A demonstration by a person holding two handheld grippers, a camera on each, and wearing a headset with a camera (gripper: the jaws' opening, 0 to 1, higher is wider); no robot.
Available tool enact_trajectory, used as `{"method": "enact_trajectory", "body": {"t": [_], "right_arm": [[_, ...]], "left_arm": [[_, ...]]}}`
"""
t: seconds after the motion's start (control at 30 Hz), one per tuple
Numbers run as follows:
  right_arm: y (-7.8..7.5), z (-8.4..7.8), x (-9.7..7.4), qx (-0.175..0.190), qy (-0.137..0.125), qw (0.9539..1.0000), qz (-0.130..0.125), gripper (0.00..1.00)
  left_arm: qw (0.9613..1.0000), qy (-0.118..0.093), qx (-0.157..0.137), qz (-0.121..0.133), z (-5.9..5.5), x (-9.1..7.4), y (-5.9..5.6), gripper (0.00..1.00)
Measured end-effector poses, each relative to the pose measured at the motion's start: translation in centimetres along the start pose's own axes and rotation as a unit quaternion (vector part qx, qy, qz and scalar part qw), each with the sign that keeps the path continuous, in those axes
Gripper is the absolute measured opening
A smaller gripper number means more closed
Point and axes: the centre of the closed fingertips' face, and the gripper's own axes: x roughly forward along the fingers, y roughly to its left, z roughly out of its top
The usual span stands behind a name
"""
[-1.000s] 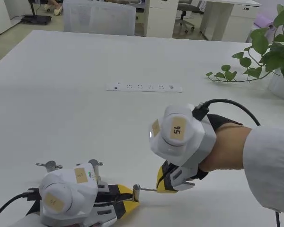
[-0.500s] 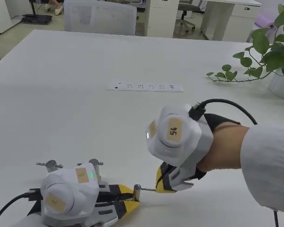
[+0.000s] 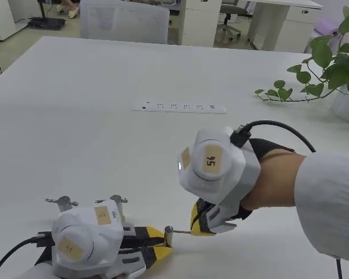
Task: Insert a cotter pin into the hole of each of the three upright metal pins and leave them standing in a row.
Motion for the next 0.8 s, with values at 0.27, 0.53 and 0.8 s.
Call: {"method": "enact_trajectory", "body": {"t": [0.27,0.53,0.8], "right_arm": [[0.17,0.07,-0.01,0.016,-0.014,0.9998,0.004,0.01],[0.17,0.22,-0.07,0.012,-0.013,0.9998,0.001,0.01],[0.2,-0.01,0.26,-0.012,0.001,0.9999,-0.01,0.01]], "left_arm": [[1.0,0.0,0.001,0.003,0.0,0.0,0.02,0.06],[1.0,0.002,0.006,0.005,0.0,-0.04,0.1,0.06],[1.0,0.004,0.003,0.007,-0.04,-0.06,0.17,0.07]]}}
